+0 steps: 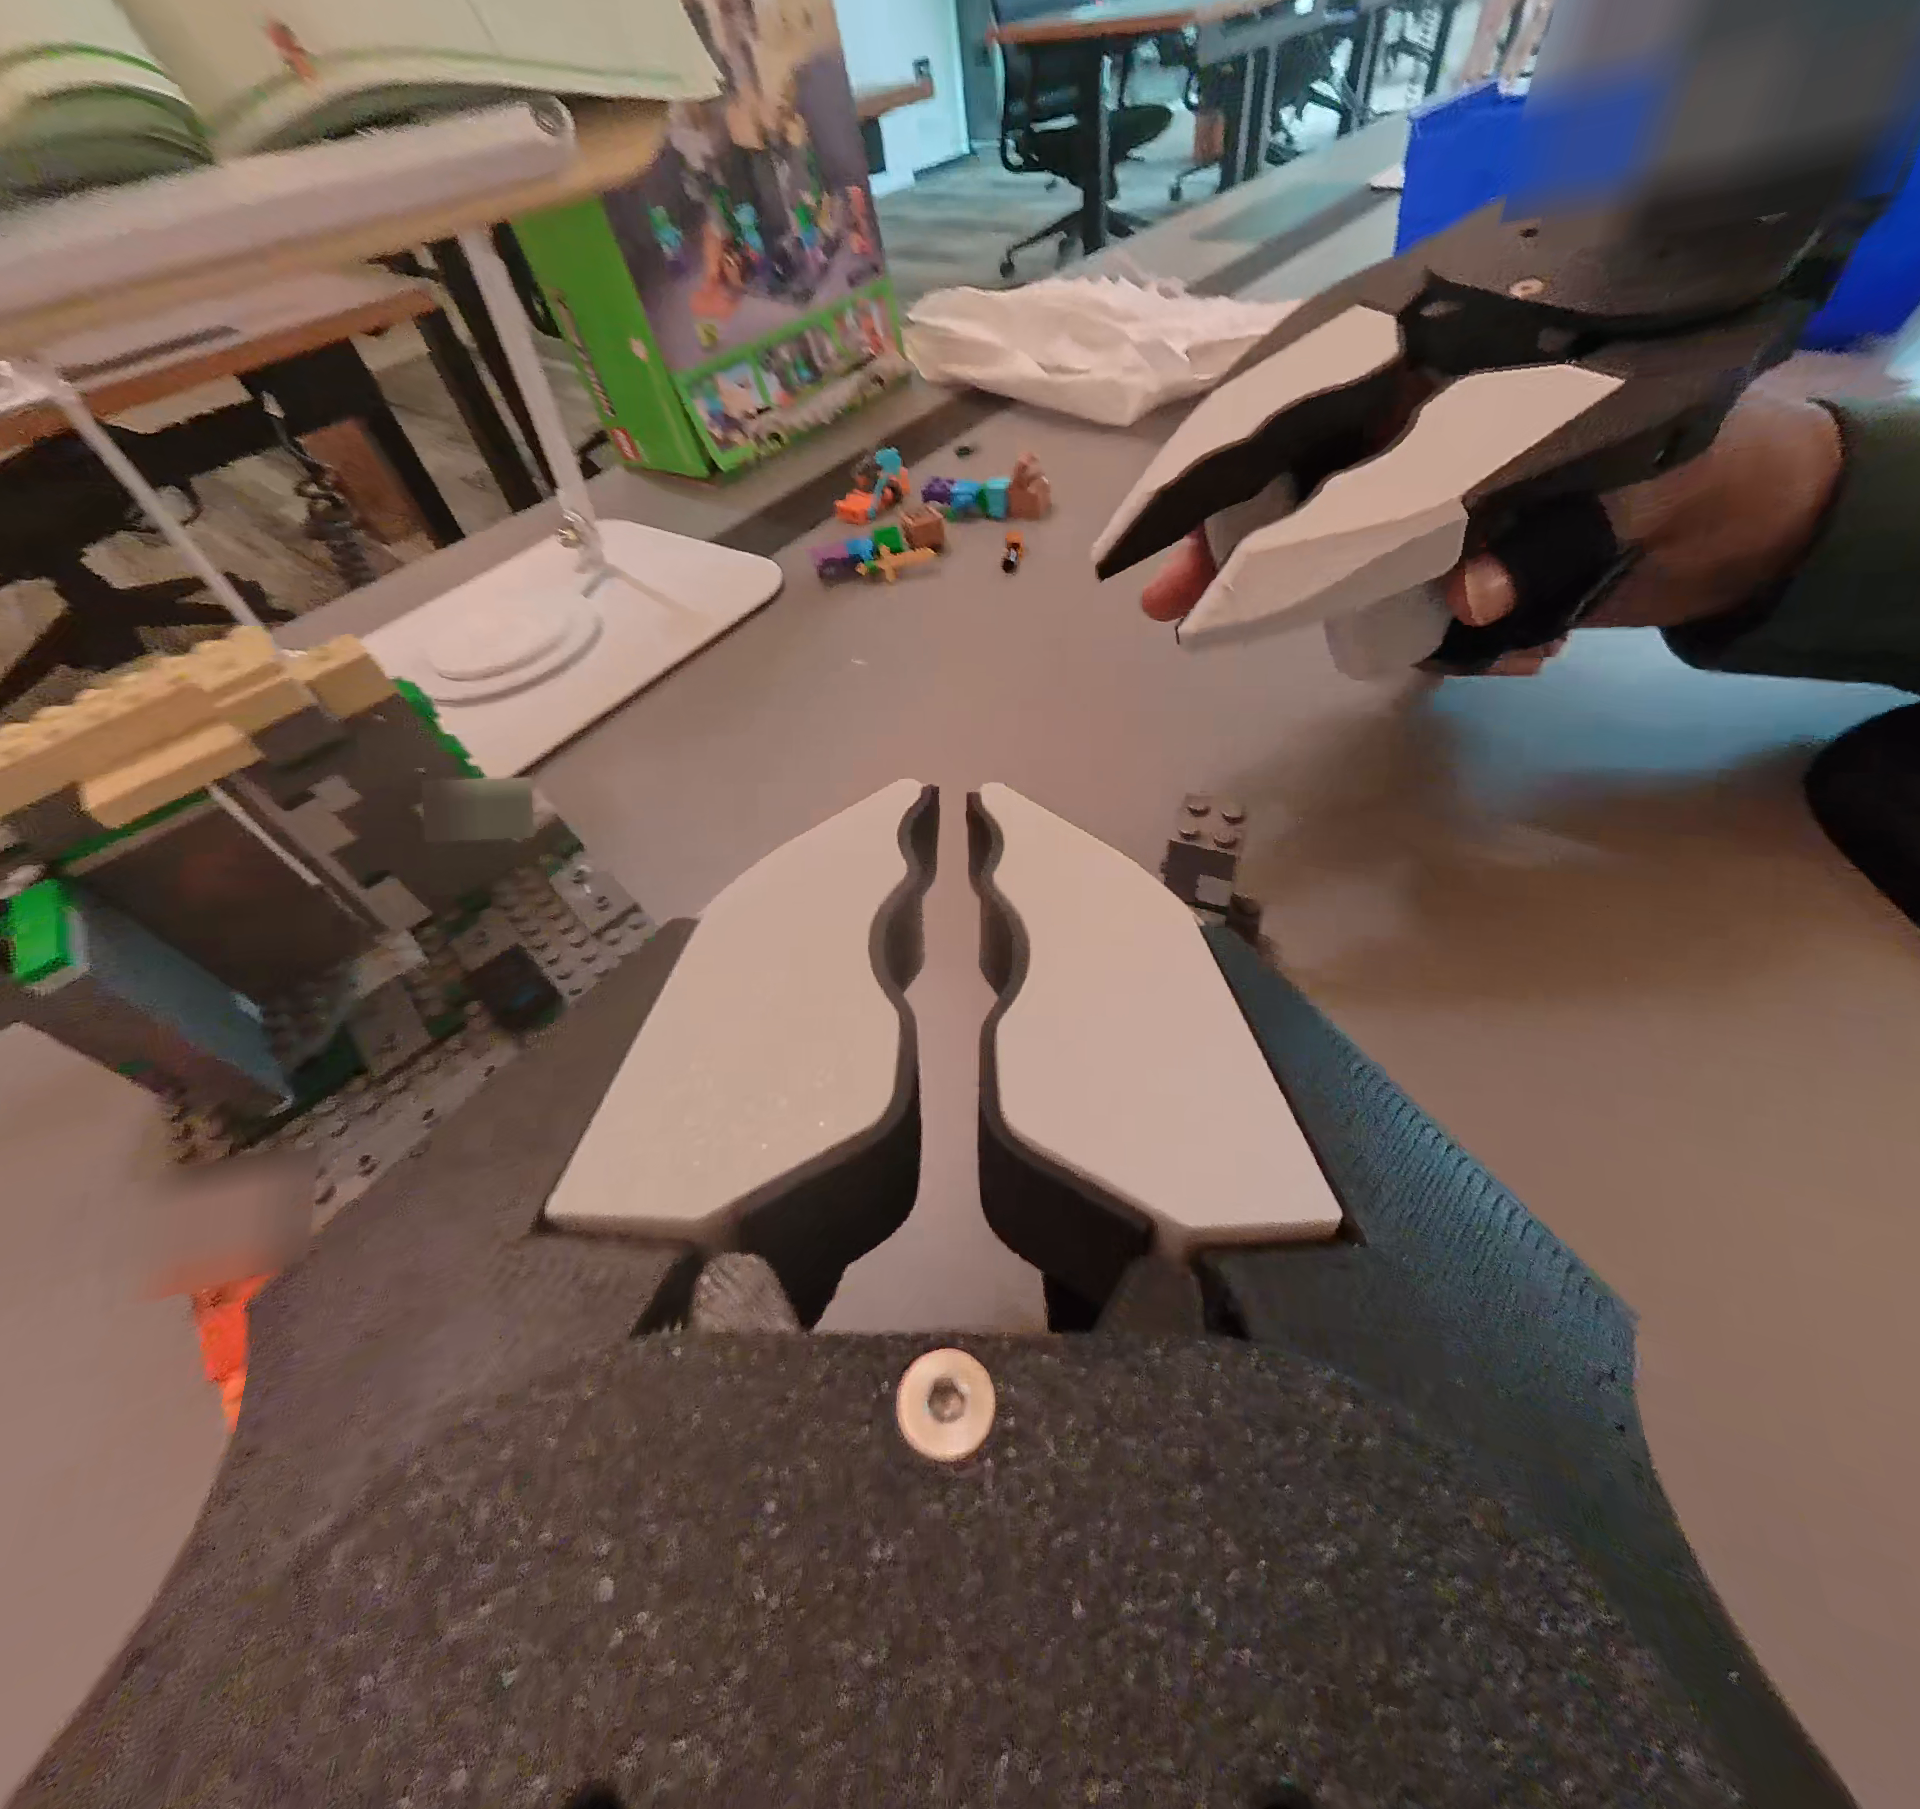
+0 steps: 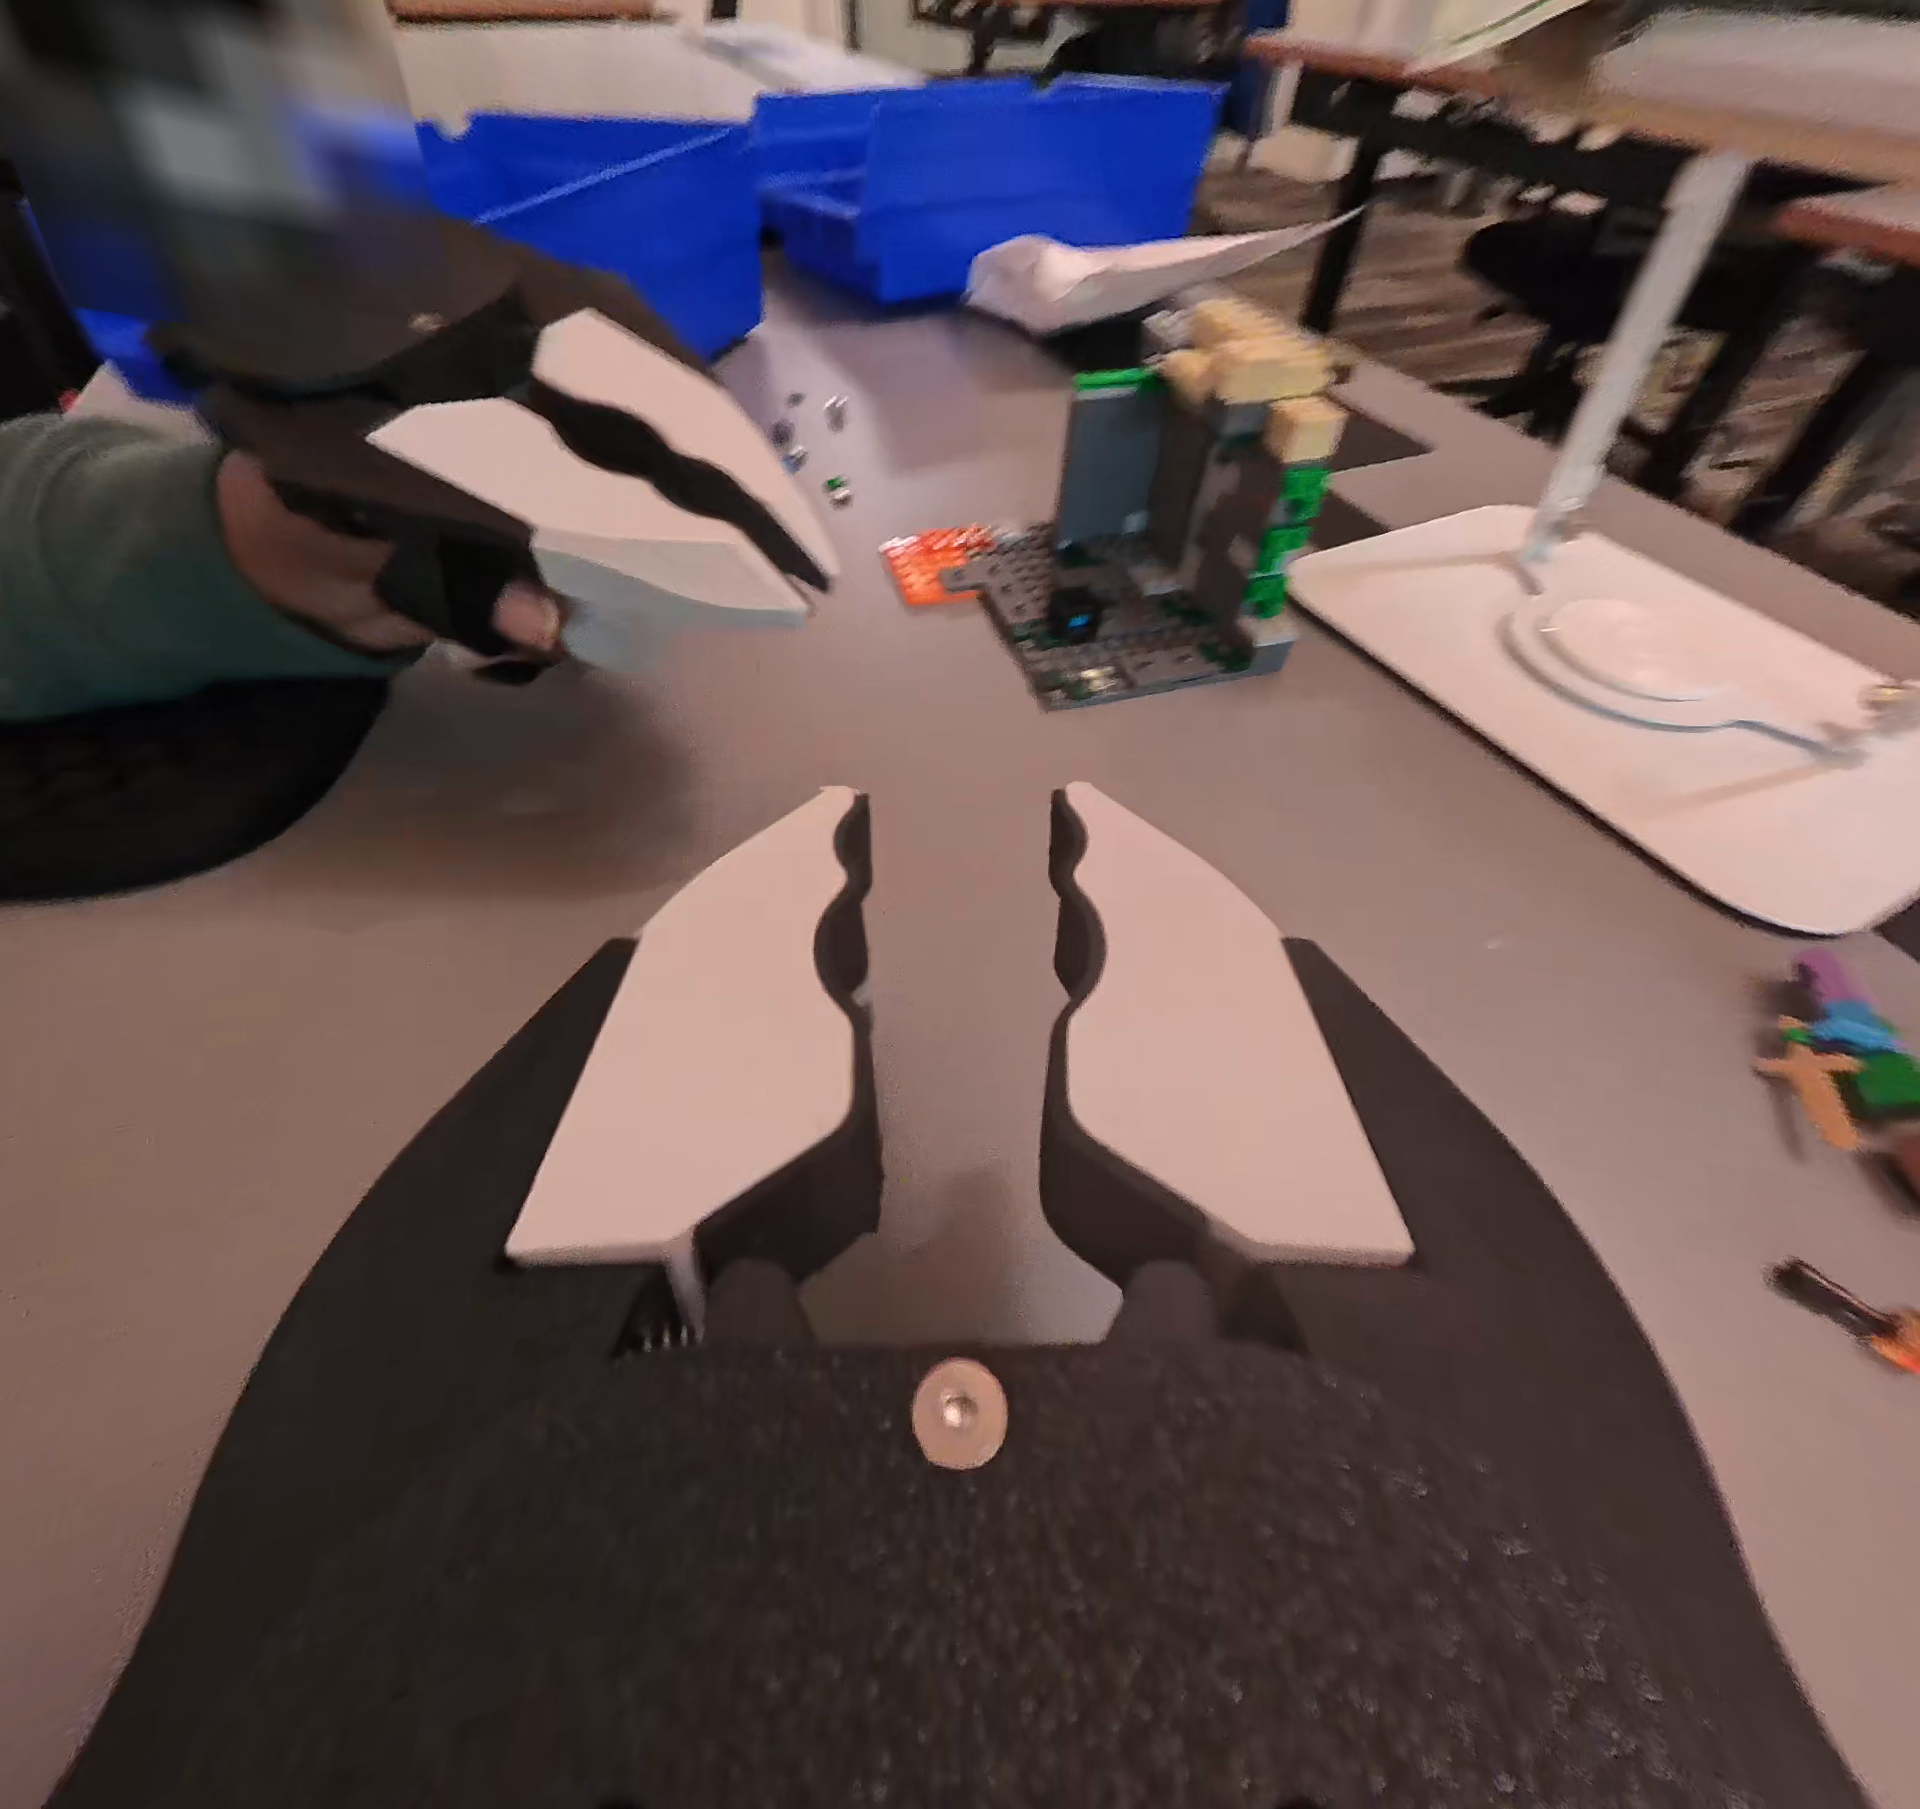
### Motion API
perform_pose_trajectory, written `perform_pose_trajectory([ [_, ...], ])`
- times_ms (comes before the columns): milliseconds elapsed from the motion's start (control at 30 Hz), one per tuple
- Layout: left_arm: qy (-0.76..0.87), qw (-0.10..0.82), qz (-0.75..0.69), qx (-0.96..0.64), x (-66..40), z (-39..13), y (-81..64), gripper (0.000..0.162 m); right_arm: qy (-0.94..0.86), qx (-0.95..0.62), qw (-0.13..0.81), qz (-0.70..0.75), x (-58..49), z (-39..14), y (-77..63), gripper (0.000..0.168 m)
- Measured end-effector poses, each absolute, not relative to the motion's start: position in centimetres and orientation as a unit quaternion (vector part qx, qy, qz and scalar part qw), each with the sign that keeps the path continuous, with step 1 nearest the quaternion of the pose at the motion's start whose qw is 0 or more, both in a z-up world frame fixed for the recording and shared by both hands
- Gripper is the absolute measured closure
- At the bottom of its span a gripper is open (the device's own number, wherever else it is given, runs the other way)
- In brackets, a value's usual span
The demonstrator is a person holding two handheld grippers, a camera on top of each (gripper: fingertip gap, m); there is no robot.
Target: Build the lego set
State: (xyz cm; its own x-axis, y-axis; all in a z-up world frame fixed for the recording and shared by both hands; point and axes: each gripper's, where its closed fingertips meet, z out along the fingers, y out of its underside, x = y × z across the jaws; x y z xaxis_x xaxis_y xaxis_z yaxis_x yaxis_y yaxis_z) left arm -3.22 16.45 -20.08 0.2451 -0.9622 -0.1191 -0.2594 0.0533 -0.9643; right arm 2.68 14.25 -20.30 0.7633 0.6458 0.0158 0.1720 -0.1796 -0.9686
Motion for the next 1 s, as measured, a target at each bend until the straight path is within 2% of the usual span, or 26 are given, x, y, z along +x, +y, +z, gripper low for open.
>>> perform_pose_trajectory([
  [100, 0.496, 0.540, -0.330, -0.595, -3.6, -19.5, 17.0, 0.161, -0.240, -0.738, 0.607, 0.172, 3.9, -19.7, 14.9, 0.150],
  [333, 0.463, 0.575, -0.319, -0.595, -4.0, -18.5, 17.9, 0.162, -0.201, -0.733, 0.639, 0.114, 4.6, -18.8, 15.6, 0.164],
  [733, 0.441, 0.595, -0.308, -0.597, -4.4, -17.8, 18.7, 0.162, -0.138, -0.732, 0.665, 0.059, 7.2, -17.7, 15.9, 0.168],
  [867, 0.428, 0.613, -0.306, -0.590, -4.2, -16.6, 19.4, 0.162, -0.097, -0.709, 0.697, 0.037, 9.3, -14.4, 16.8, 0.168],
  [1000, 0.433, 0.626, -0.302, -0.574, -3.3, -15.6, 19.7, 0.162, -0.079, -0.662, 0.745, -0.002, 12.0, -8.3, 19.0, 0.168],
])
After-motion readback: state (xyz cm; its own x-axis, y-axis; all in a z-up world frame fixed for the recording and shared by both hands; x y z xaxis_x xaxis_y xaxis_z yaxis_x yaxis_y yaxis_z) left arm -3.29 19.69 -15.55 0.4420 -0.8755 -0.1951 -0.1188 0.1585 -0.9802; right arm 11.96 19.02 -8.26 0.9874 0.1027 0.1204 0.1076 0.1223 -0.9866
